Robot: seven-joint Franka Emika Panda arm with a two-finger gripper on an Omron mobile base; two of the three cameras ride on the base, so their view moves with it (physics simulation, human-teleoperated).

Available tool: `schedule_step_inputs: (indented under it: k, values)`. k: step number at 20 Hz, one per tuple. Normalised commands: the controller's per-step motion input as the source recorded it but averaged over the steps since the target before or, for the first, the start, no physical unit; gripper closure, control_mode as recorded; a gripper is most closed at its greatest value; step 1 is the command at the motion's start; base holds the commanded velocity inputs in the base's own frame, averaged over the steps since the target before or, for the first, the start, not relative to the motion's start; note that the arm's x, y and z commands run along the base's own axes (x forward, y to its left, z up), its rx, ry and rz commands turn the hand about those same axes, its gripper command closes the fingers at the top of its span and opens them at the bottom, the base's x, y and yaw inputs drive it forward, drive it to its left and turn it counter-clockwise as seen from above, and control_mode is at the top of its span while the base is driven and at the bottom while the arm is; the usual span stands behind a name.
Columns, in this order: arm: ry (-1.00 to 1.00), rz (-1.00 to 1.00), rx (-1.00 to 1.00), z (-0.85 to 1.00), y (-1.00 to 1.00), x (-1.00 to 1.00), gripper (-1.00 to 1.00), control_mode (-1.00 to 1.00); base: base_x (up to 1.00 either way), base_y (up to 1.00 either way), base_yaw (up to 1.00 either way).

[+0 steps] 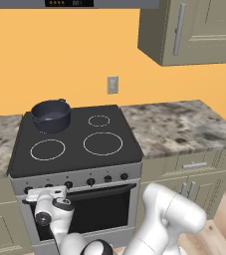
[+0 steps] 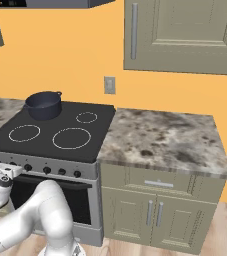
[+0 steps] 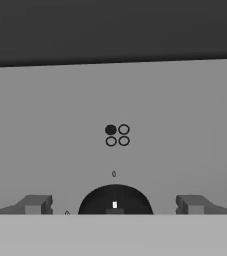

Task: Retrieve the frozen meat and place it in the pot on a burner. Then turn the burner on.

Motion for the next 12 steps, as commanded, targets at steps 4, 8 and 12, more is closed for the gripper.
schedule_step_inputs:
  k: [4, 8, 12]
  values:
    - [-0.03, 0.0, 0.0, -0.18, 0.15, 0.0, -1.0, -1.0, 0.0, 0.0, 0.0]
    - [-0.08, 0.0, 0.0, -0.11, 0.05, 0.0, -1.0, -1.0, 0.0, 0.0, 0.0]
    - [-0.03, 0.0, 0.0, -0.2, 0.0, 0.0, -1.0, -1.0, 0.0, 0.0, 0.0]
